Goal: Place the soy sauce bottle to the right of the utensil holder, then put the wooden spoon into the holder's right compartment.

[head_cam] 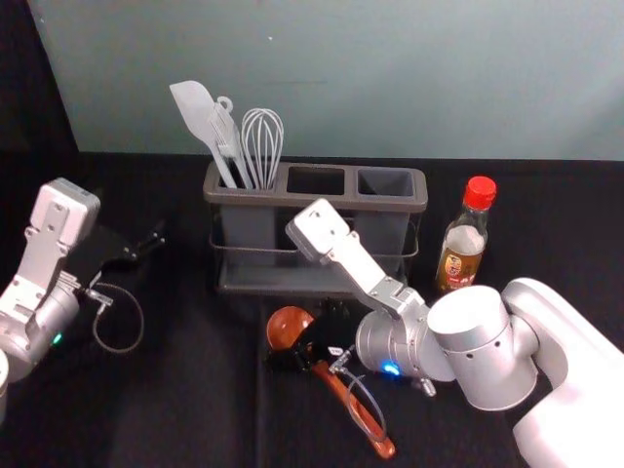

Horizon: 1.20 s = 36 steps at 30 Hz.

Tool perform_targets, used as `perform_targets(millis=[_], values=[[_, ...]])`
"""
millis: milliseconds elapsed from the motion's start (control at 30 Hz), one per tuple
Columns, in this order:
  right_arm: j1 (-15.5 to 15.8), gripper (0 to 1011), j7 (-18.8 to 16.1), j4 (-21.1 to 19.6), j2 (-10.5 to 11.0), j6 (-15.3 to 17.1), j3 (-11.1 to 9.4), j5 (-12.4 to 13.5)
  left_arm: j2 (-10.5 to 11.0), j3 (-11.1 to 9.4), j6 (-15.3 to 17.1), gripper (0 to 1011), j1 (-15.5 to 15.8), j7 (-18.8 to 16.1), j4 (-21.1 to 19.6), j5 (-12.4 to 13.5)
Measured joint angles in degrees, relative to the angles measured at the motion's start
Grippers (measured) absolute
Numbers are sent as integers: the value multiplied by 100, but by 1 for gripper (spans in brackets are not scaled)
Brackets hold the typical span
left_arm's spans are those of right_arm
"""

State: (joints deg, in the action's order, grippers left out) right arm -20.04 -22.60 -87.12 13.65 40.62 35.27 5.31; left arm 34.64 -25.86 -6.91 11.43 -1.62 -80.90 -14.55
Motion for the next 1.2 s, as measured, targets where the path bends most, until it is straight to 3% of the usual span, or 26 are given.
perform_targets(millis=[533, 1100, 1200], values=[[21, 1003, -104, 108, -79, -79, -55, -216, 0, 0, 0, 1005, 0, 0, 0, 0], [23, 1003, -106, 107, -77, -73, -51, -213, 0, 0, 0, 1005, 0, 0, 0, 0], [23, 964, -105, 105, -75, -71, -49, -212, 0, 0, 0, 1005, 0, 0, 0, 0]])
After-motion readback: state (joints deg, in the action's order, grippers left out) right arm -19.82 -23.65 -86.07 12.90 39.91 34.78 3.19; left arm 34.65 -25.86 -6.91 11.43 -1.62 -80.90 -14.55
